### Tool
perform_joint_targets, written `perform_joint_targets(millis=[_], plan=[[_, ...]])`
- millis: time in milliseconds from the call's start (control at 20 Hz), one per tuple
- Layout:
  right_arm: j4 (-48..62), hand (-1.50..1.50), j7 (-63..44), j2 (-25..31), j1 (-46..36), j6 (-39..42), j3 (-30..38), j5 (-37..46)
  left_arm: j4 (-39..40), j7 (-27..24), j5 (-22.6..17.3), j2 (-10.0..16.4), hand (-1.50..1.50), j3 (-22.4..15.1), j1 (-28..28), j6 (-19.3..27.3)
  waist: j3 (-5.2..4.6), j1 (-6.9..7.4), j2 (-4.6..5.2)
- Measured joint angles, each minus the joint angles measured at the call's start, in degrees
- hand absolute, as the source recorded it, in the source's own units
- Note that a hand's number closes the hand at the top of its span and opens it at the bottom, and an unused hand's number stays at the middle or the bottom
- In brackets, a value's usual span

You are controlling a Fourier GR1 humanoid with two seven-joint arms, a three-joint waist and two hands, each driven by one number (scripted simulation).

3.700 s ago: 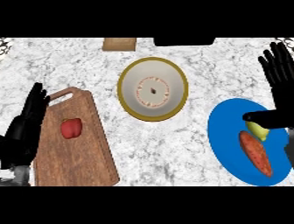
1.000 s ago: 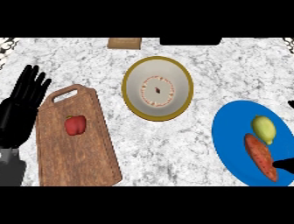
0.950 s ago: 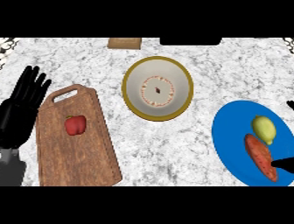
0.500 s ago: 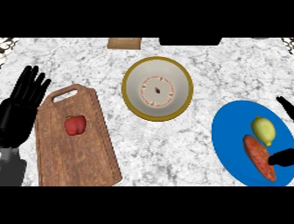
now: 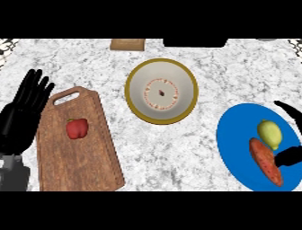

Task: Pick the lemon from the plate and place it in the bowl

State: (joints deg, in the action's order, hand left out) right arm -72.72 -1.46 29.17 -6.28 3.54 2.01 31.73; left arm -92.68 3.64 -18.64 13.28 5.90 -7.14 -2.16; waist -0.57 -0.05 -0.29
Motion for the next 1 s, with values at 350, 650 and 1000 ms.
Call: perform_joint_targets(millis=[350,650,1000], plan=[[5.12,1.50,3.85,0.83,-3.66,-2.21,-1.68,7.72,0.65,0.51,-0.81,0.72,0.00,1.87,-0.89,-1.43,-0.19,0.06,-0.04],[5.50,1.50,5.16,-0.45,-4.07,-5.18,-1.70,11.89,2.36,-0.34,-0.76,0.66,0.00,2.99,-1.30,-2.80,-0.07,0.07,-0.05],[-3.38,1.50,0.83,-5.60,-4.44,-2.21,-11.25,19.59,0.34,1.24,-0.18,0.04,0.00,2.42,-0.97,-2.43,-0.38,0.88,-0.30]])
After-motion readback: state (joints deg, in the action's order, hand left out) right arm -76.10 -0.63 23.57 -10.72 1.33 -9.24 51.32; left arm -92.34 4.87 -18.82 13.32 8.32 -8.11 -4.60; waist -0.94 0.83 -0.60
